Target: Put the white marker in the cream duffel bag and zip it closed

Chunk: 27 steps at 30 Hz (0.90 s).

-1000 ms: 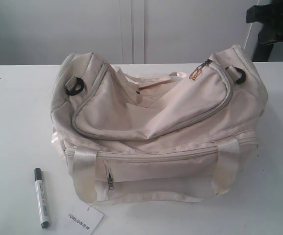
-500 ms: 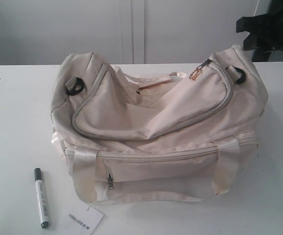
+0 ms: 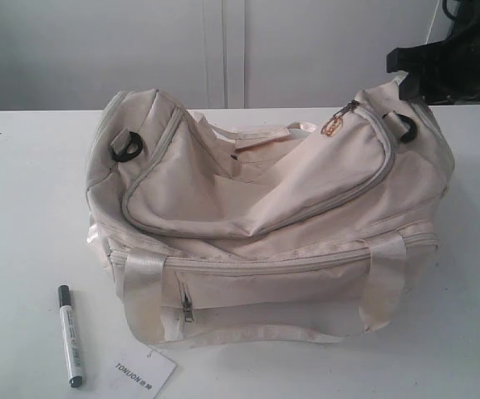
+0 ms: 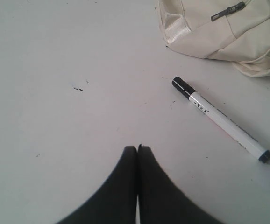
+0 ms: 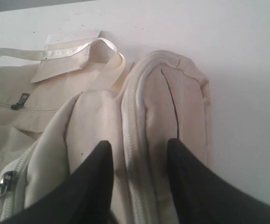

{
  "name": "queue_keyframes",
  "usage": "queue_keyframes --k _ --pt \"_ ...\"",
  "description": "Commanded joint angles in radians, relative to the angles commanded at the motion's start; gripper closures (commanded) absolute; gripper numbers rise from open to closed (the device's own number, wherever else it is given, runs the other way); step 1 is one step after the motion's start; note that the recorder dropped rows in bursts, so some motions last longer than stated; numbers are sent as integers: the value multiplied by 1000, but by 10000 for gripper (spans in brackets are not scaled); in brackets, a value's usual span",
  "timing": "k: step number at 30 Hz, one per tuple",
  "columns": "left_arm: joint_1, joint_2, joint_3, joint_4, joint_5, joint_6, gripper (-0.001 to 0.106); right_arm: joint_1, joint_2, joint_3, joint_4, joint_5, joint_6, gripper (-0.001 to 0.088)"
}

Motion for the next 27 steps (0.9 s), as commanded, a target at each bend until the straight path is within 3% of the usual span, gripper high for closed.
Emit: queue_keyframes --k 10,16,27 --pt "0 0 0 0 0 0 1053 0 28 0 32 42 -12 532" --pt "0 0 0 0 0 1 1053 0 20 0 35 73 -10 867" --pt "0 0 0 0 0 1 1053 0 -77 0 39 80 63 868"
